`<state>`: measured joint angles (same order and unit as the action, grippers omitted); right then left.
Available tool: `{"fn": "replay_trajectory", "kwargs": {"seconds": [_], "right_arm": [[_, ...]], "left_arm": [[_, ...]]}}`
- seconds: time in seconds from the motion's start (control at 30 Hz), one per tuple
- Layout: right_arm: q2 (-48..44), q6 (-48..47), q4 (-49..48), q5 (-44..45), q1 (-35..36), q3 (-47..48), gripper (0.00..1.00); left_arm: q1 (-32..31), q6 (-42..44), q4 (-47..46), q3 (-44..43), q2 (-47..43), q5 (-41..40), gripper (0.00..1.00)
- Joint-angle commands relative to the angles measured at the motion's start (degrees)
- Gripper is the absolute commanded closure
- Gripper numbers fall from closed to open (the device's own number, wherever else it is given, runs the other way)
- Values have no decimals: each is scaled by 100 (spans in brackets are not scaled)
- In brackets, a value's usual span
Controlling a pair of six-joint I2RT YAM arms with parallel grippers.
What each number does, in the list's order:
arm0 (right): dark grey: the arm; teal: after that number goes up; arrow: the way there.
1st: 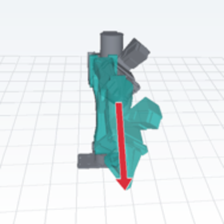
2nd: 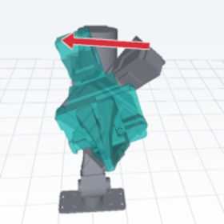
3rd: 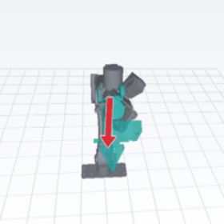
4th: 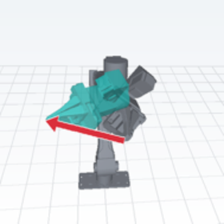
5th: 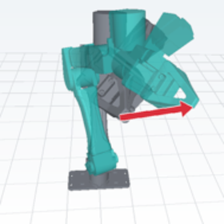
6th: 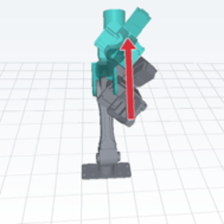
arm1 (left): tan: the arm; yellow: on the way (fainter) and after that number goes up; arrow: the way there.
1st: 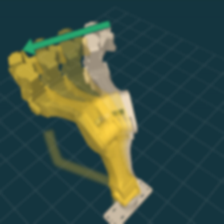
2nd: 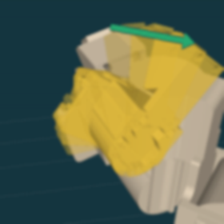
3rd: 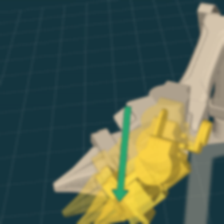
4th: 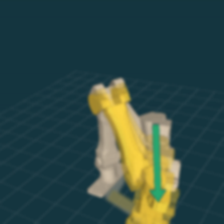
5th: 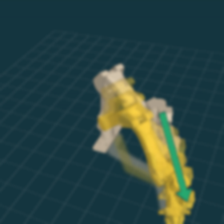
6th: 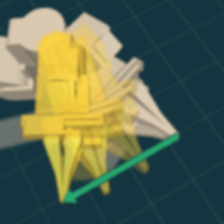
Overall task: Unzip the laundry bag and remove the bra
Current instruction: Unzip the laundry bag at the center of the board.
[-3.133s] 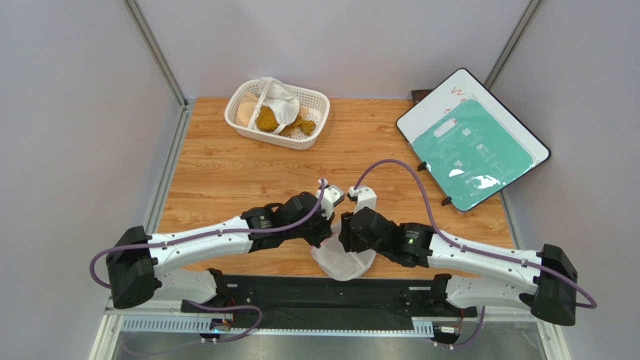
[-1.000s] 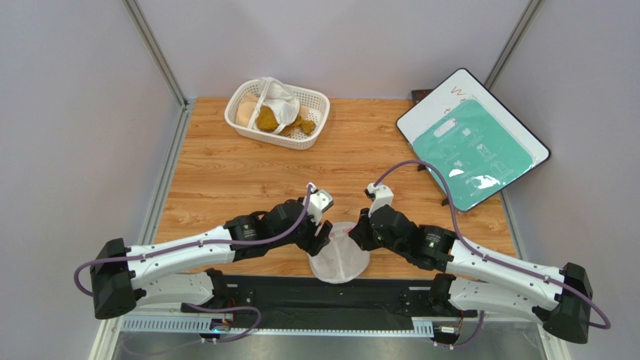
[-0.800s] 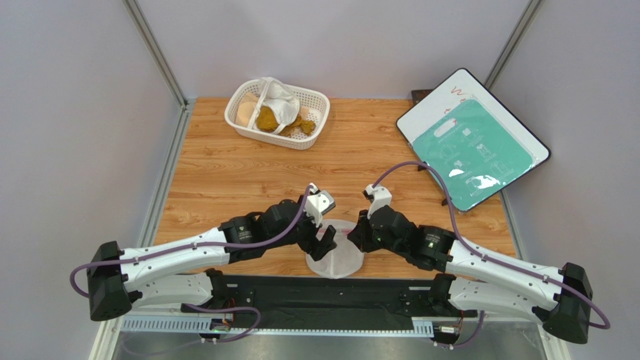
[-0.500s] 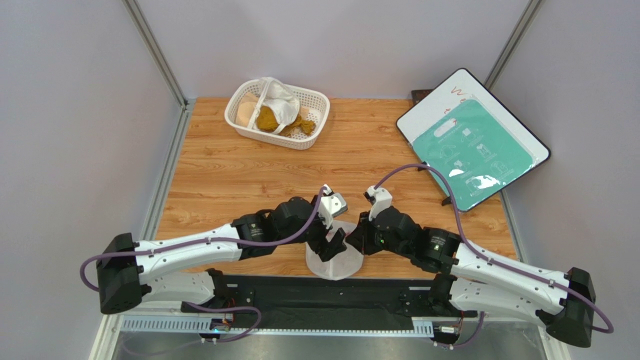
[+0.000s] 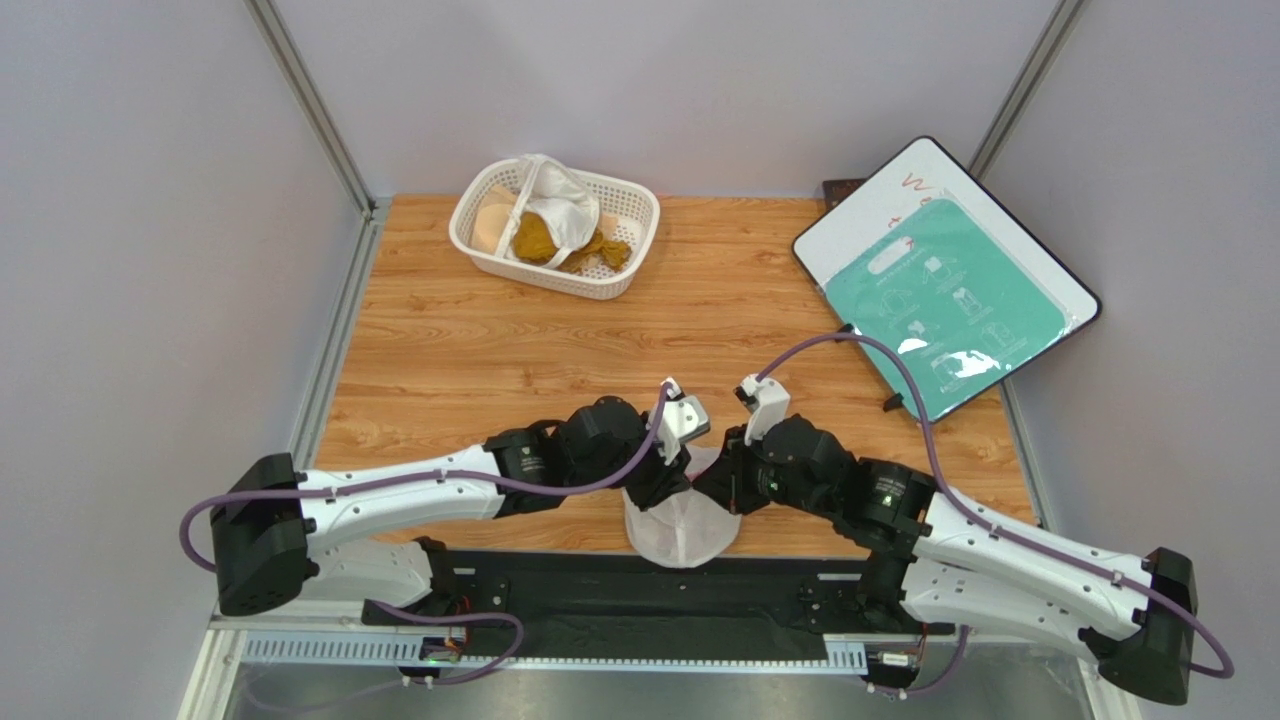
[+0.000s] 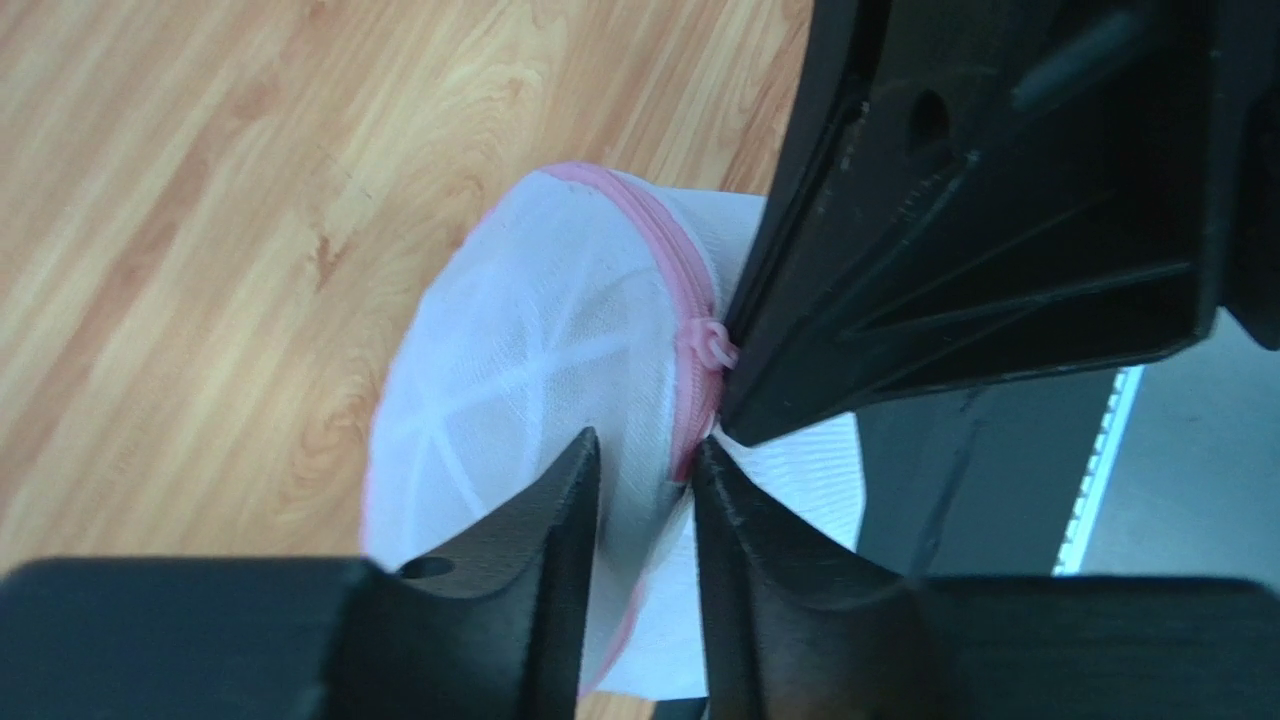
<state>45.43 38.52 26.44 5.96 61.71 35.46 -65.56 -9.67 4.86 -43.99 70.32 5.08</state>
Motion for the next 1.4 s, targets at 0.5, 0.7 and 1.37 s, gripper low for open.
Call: {"fn": "replay_trajectory", "kwargs": {"seconds": [0.5,0.7,1.37], "right_arm": [[-403,59,529,564,-1,119,100],[-386,24,547,608,-89,119,100],[-237,41,117,20,-204,31,100]], "left_arm": [[-1,299,-162,443,-519,-315,100],[-1,290,41,628,-906,-429,100],[-1,18,182,655,-1750,-263,16]]}}
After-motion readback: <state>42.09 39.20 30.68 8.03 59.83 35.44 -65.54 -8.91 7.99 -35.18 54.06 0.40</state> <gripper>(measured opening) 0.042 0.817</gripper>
